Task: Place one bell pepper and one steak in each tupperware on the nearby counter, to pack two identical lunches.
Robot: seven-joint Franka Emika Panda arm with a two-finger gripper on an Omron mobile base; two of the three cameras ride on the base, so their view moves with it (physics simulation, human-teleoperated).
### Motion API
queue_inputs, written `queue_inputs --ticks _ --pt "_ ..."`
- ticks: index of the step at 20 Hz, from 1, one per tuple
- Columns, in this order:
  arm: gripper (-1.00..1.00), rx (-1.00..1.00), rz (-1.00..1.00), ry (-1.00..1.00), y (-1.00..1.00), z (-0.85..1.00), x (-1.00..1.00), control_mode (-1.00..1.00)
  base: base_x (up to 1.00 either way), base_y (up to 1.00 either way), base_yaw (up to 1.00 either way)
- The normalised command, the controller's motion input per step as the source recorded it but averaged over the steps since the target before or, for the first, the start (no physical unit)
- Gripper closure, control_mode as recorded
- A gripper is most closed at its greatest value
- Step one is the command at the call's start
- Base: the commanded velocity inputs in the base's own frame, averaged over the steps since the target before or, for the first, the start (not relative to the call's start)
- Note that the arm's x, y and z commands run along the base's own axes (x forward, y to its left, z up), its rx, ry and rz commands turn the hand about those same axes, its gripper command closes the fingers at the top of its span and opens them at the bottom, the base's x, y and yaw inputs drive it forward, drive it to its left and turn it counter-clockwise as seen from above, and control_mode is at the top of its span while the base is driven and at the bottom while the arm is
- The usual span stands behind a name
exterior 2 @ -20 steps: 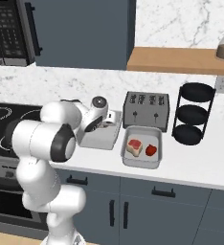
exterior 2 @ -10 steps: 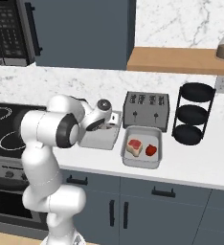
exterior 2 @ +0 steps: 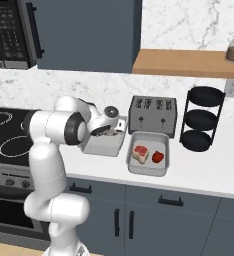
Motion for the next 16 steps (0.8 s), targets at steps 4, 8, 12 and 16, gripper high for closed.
queue_inputs --ticks 4,8,12,16 --pt "1.00 0.09 0.00 0.00 -0.03 -0.05 0.07 -1.00 0.00 0.00 0.00" --pt "-1.00 0.12 0.00 0.00 0.01 -0.18 0.00 -1.00 0.00 0.00 0.00" --pt "-1.00 0.05 0.00 0.00 0.00 -0.02 0.00 -1.00 0.00 0.00 0.00" --pt "-1.00 -0.04 0.00 0.00 0.09 0.03 -0.09 -1.00 0.00 0.00 0.00"
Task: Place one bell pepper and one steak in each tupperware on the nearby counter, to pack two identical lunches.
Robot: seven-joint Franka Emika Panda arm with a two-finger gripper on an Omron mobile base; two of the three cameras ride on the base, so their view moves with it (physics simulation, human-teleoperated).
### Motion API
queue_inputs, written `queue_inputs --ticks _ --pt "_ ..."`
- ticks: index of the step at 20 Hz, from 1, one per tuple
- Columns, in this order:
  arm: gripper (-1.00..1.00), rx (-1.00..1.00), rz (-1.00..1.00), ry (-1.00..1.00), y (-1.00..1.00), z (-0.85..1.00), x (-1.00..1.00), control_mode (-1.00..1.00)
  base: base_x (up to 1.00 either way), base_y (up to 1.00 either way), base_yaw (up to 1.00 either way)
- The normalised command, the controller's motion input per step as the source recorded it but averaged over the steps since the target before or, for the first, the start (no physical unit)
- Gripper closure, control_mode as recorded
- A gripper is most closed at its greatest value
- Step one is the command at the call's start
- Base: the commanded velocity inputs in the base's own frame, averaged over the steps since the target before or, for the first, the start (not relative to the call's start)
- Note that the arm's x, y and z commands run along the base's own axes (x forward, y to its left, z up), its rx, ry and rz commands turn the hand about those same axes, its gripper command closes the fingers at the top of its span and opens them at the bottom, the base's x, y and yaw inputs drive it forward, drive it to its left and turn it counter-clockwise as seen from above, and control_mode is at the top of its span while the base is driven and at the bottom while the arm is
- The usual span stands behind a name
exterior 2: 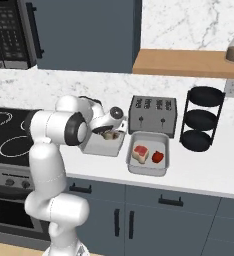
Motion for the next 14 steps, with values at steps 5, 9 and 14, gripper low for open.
queue_inputs --ticks 5,9,14 --pt "-1.00 -0.21 0.00 -0.01 0.10 0.40 -0.20 -1.00 0.00 0.00 0.00" --pt "-1.00 -0.27 0.00 -0.04 0.03 0.65 -0.39 -1.00 0.00 0.00 0.00" --pt "-1.00 -0.15 0.00 -0.04 0.00 0.55 -0.54 -1.00 0.00 0.00 0.00"
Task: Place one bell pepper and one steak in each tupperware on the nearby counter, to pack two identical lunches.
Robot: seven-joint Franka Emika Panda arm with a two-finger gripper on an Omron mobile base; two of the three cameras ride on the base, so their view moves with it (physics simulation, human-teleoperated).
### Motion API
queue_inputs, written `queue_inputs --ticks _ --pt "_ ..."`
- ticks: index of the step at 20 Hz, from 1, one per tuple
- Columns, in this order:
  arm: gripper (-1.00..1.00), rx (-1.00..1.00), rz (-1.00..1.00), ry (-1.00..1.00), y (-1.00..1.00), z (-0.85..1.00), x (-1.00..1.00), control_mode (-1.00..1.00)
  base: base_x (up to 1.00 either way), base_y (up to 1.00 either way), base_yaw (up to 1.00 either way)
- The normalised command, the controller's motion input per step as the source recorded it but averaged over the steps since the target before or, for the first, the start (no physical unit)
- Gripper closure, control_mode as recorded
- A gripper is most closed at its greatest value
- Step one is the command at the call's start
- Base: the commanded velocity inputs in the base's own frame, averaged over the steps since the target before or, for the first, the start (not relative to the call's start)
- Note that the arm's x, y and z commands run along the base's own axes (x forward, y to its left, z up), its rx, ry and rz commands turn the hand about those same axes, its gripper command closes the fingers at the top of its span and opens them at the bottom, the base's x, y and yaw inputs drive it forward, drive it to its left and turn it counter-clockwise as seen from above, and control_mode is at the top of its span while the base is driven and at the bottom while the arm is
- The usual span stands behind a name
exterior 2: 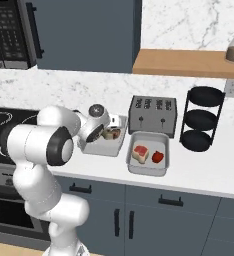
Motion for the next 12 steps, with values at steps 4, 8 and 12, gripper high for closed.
queue_inputs --ticks 4,8,12 --pt "-1.00 -0.03 -0.01 -0.01 0.00 0.71 -0.67 -1.00 0.00 0.00 0.00" --pt "-1.00 -0.12 -0.05 0.00 0.00 0.20 -0.30 -1.00 0.00 0.00 0.00" --pt "-1.00 -0.03 -0.03 -0.04 0.00 0.48 -0.53 -1.00 0.00 0.00 0.00"
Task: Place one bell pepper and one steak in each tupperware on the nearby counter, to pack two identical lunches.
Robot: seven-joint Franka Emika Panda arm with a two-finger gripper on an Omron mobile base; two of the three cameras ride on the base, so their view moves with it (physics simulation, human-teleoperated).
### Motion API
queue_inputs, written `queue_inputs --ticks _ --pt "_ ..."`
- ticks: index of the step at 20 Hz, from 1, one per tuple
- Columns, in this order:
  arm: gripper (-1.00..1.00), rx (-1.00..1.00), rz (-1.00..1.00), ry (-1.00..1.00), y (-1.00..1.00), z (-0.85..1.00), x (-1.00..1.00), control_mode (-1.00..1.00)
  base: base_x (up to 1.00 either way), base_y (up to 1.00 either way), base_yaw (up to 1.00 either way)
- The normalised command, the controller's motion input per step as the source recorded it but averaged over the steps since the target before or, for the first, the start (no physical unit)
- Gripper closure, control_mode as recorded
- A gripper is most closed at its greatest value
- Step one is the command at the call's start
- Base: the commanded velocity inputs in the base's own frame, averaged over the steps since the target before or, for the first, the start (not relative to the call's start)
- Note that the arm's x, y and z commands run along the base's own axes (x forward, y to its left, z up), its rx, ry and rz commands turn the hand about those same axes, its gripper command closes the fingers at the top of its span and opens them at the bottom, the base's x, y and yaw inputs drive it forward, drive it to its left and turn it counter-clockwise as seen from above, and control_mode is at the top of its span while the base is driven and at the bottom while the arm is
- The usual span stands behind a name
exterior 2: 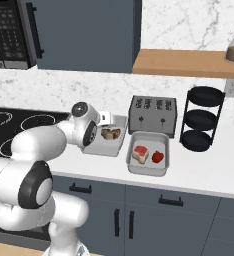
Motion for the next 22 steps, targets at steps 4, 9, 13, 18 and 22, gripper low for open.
queue_inputs --ticks 4,9,13,18,22 --pt "-1.00 -0.03 0.00 -0.05 0.06 0.77 -0.76 -1.00 0.00 0.00 0.00" --pt "-1.00 0.00 0.00 -0.04 0.07 0.84 -0.71 -1.00 0.00 0.00 0.00" --pt "-1.00 0.00 0.00 -0.05 0.08 0.87 -0.73 -1.00 0.00 0.00 0.00" --pt "-1.00 -0.02 -0.03 -0.05 0.15 0.41 -0.50 -1.00 0.00 0.00 0.00" --pt "-1.00 -0.04 0.00 -0.03 0.33 0.09 -0.51 -1.00 0.00 0.00 0.00"
